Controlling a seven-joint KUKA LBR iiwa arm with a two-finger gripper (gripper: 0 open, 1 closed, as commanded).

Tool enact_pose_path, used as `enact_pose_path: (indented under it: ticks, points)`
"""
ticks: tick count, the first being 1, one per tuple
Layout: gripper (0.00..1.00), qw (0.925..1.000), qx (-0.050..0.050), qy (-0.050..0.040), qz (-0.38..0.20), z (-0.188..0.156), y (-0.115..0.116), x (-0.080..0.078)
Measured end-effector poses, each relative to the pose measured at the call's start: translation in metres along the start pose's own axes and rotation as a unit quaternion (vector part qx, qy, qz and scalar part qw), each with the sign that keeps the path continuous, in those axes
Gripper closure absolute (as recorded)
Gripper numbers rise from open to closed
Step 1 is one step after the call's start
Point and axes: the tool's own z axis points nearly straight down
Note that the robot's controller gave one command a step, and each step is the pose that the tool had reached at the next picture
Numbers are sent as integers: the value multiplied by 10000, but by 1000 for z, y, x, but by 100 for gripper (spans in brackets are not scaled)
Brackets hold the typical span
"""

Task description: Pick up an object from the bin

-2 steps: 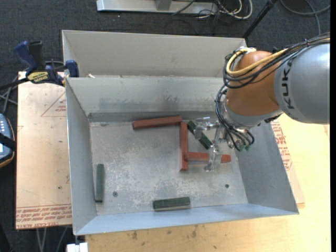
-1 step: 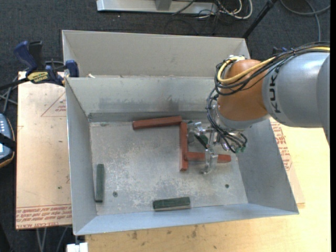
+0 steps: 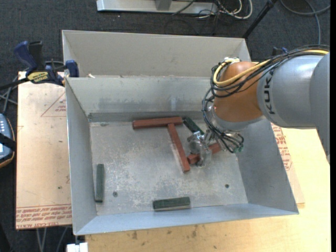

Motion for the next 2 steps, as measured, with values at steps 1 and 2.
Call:
enact_pose_path:
  ticks: [1,2]
  points:
    - [100,10000,0,-9,-43,-1,1,0]
    - [100,10000,-9,5,-61,-7,1,1]
